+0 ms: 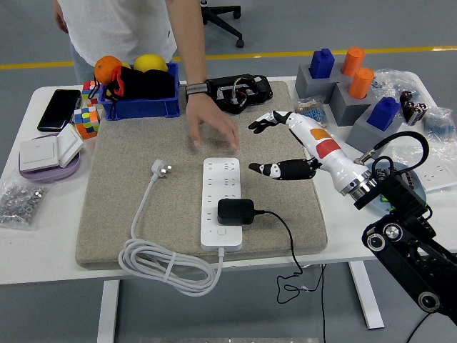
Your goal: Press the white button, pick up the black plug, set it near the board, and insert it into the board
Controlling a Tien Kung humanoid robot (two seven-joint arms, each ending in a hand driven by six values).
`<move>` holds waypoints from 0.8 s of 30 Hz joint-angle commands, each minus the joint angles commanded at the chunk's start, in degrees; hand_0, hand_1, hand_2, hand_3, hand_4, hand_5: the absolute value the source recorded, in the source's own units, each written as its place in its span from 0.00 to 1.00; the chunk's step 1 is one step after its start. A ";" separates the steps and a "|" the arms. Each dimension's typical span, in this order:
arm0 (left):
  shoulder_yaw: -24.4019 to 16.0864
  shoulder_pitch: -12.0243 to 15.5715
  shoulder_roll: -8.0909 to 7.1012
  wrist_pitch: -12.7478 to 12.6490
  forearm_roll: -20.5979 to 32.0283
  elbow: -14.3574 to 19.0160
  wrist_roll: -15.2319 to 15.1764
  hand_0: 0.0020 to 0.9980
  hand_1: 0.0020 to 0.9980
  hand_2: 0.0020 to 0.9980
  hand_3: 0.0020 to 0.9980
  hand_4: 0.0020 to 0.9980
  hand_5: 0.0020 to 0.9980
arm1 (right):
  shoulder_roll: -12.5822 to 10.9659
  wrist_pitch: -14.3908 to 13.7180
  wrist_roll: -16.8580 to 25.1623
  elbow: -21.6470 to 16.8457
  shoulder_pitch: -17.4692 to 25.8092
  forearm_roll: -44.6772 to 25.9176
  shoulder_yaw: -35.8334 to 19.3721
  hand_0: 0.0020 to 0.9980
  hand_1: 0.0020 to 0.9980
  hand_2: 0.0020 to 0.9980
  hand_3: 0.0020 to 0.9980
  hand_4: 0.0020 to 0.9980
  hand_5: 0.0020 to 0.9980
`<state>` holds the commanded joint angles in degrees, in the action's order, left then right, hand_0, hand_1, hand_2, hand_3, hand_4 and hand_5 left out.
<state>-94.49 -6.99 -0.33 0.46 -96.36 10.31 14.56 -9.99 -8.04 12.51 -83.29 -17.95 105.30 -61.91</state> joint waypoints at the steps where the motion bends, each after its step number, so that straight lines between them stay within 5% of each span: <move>1: 0.07 0.02 -0.01 0.02 0.07 0.00 0.02 0.47 0.49 0.50 0.57 0.56 0.27 | -0.39 0.07 -0.07 -0.36 0.71 0.02 -1.38 0.75 0.70 0.66 0.67 1.00 0.33; 12: 0.20 0.23 -0.06 0.15 -0.03 0.00 0.14 0.47 0.50 0.50 0.57 0.56 0.27 | -3.36 0.63 -1.03 -2.56 8.43 0.38 -14.96 0.79 0.75 0.70 0.71 1.00 0.41; 24: 0.67 -0.04 -0.19 0.30 -0.16 0.00 0.17 0.47 0.50 0.50 0.57 0.56 0.27 | -1.20 1.16 -2.07 -4.02 15.13 1.56 -25.77 0.79 0.76 0.71 0.72 1.00 0.39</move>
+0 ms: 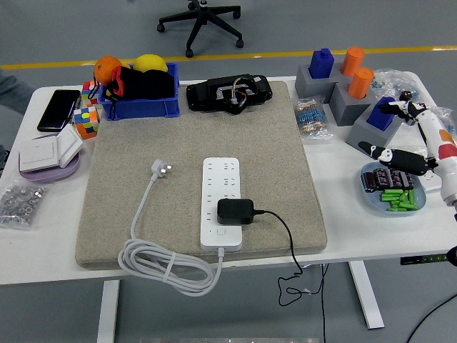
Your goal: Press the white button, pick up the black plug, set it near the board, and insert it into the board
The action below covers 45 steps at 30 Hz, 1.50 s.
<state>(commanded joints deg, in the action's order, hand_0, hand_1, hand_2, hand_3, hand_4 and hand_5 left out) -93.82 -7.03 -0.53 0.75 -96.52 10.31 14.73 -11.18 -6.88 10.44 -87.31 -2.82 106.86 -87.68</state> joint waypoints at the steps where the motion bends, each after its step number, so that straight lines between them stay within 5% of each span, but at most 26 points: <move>1: -0.02 0.00 -0.01 0.01 -0.04 0.00 0.01 0.47 0.50 0.50 0.57 0.56 0.27 | 0.16 -0.01 0.00 -0.07 0.14 0.06 -0.40 0.79 0.76 0.71 0.72 1.00 0.39; 21: 0.15 -0.69 0.28 0.07 0.28 0.00 -0.23 0.47 0.50 0.50 0.57 0.56 0.27 | 2.38 0.09 -0.22 -1.01 2.07 -0.11 -5.61 0.79 0.76 0.71 0.72 1.00 0.43; 45: -0.13 -1.12 0.49 -0.04 0.39 0.00 -0.29 0.47 0.50 0.50 0.57 0.57 0.27 | 3.27 0.82 -0.03 -0.99 2.71 -0.59 -5.42 0.78 0.75 0.70 0.71 0.99 0.45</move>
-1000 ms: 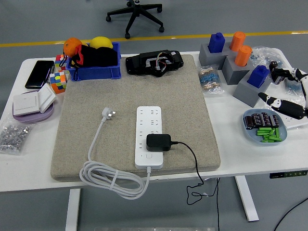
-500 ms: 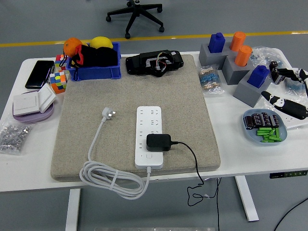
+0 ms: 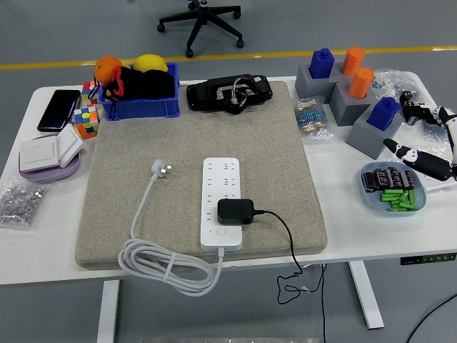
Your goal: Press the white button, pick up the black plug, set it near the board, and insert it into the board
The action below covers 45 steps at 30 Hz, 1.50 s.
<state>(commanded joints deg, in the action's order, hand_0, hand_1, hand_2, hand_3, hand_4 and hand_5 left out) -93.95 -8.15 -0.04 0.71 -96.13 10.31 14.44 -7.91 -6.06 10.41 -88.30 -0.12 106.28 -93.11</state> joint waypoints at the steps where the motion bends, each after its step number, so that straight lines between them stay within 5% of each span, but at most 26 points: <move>1: -0.05 -0.01 0.00 0.00 -0.04 0.00 0.02 0.47 0.50 0.50 0.57 0.57 0.27 | 0.02 0.01 -0.01 0.03 0.01 0.01 0.00 0.78 0.75 0.70 0.71 0.99 0.45; 45: 0.27 -0.14 0.01 0.10 -0.11 0.00 0.11 0.47 0.50 0.50 0.57 0.57 0.27 | 0.00 -2.46 8.14 0.38 0.21 -3.00 1.47 0.69 0.68 0.63 0.62 0.92 0.41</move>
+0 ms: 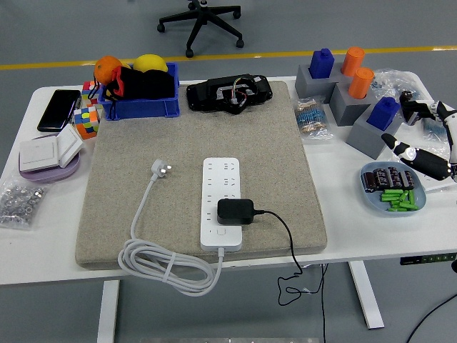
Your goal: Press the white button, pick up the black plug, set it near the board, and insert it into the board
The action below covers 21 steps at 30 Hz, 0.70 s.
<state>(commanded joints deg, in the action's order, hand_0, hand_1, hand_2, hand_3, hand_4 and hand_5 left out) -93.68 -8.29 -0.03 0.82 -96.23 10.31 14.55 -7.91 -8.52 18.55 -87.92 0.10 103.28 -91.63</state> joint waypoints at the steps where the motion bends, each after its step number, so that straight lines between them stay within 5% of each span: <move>1: 0.04 0.00 -0.01 0.00 0.02 0.00 -0.02 0.47 0.50 0.50 0.57 0.57 0.27 | 0.00 -0.01 0.02 0.00 0.00 -0.01 0.02 0.69 0.68 0.63 0.62 0.92 0.41; 21: 0.16 0.46 -0.06 0.01 -0.07 0.00 -0.01 0.47 0.50 0.50 0.57 0.57 0.27 | 0.24 -0.09 0.23 0.06 0.72 -0.06 0.36 0.68 0.67 0.62 0.61 0.90 0.37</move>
<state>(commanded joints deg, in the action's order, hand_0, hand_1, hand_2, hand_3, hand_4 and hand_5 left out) -93.52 -7.84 -0.09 0.83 -96.31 10.31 14.53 -7.67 -8.60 18.78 -87.86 0.82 103.22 -91.28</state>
